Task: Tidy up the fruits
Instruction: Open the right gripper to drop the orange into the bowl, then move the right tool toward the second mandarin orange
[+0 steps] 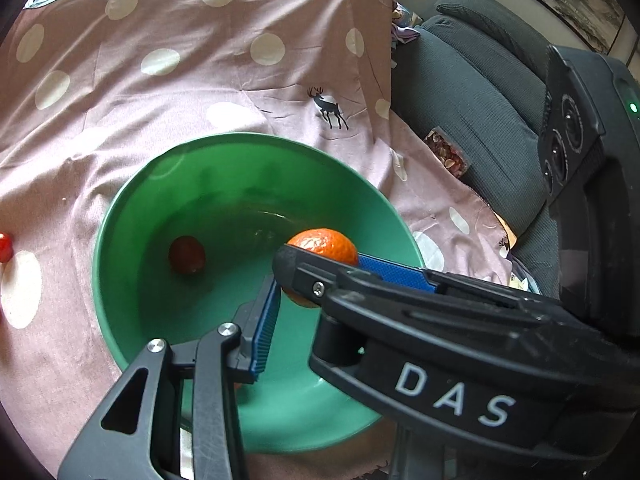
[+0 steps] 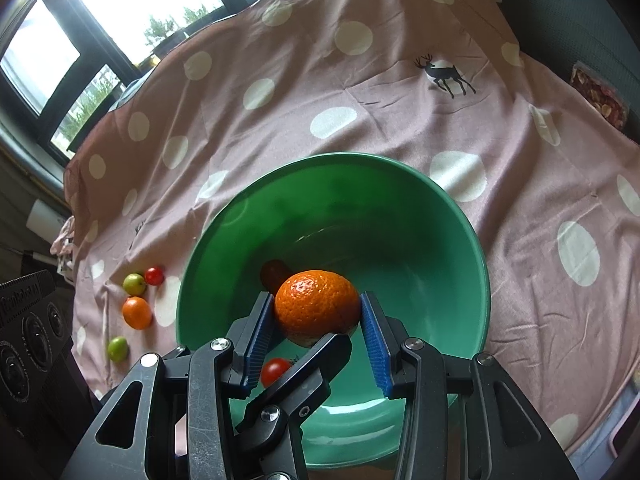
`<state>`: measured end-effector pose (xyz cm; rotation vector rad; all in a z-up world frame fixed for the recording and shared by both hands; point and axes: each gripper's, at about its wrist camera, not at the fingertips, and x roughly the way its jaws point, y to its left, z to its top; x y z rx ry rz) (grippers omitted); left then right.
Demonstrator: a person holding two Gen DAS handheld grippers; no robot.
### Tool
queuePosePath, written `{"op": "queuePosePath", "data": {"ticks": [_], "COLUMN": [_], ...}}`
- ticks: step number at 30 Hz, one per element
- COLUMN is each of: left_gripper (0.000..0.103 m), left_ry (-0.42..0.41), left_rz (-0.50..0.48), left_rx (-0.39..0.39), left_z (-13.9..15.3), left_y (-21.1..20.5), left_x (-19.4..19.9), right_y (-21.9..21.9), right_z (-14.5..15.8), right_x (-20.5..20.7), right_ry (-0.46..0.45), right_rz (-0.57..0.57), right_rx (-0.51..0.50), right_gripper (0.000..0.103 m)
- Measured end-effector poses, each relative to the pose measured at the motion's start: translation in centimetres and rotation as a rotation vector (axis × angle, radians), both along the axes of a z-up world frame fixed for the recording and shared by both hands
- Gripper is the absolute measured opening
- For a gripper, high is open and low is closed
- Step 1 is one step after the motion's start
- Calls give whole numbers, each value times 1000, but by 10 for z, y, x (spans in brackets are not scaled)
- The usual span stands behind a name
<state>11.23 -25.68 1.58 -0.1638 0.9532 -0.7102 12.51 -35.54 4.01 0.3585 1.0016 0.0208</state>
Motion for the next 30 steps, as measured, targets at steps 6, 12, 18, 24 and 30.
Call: {"op": "queuePosePath", "data": {"ticks": [6, 12, 18, 24, 30], "left_gripper": [38, 58, 78, 91, 92], "left_ry": [-3, -8, -60, -113, -136], "left_rz": [2, 39, 123, 296, 480], "left_rx": [15, 1, -25, -17, 52], "left_z": [0, 6, 28, 43, 43], "left_y": [-1, 15, 50, 112, 174], "left_x": [-1, -7, -22, -40, -57], "right_y": [-1, -6, -4, 4, 28], "right_z": [-4, -3, 13, 26, 34], "right_x": [2, 1, -6, -8, -7], "right_ry": [22, 11, -65, -135, -169], "right_rz": [-9, -33, -69, -73, -37], "right_rx": [-12, 4, -18, 13, -2], "right_gripper": [45, 64, 65, 73, 73]}}
